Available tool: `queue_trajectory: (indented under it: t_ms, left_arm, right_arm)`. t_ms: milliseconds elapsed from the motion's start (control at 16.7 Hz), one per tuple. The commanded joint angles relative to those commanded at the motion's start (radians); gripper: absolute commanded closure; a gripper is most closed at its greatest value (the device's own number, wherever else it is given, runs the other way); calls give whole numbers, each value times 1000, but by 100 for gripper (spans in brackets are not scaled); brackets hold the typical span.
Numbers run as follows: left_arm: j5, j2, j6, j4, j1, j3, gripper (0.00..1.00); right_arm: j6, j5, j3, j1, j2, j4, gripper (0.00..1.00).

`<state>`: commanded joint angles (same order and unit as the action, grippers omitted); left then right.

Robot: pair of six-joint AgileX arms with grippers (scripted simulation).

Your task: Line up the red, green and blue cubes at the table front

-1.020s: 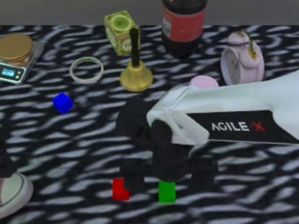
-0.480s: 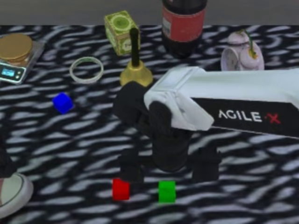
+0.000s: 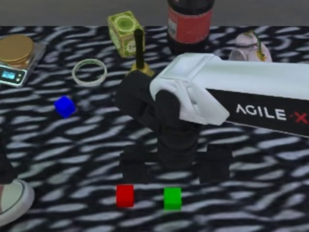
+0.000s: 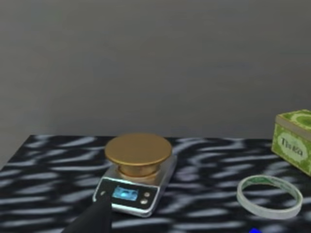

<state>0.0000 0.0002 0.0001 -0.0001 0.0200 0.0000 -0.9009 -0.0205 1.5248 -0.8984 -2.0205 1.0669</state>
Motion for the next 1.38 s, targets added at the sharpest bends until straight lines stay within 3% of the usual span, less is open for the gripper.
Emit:
queue_trajectory:
  t_ms: [420, 840, 1080, 1380]
  left_arm:
    - [4, 288, 83, -172, -25, 283, 0]
    - [0, 1048, 260, -545, -68, 904, 0]
    - [-2, 1522, 370, -780, -98, 1262, 0]
    - [-1, 1980, 486, -1024, -132, 1652, 0]
  right_arm:
    - [137, -53, -200, 112, 237, -129, 0]
    - [422, -112, -686, 369, 782, -370, 0]
    - [596, -108, -1002, 533, 1156, -532, 0]
    - [773, -59, -1319, 720, 1618, -770, 0]
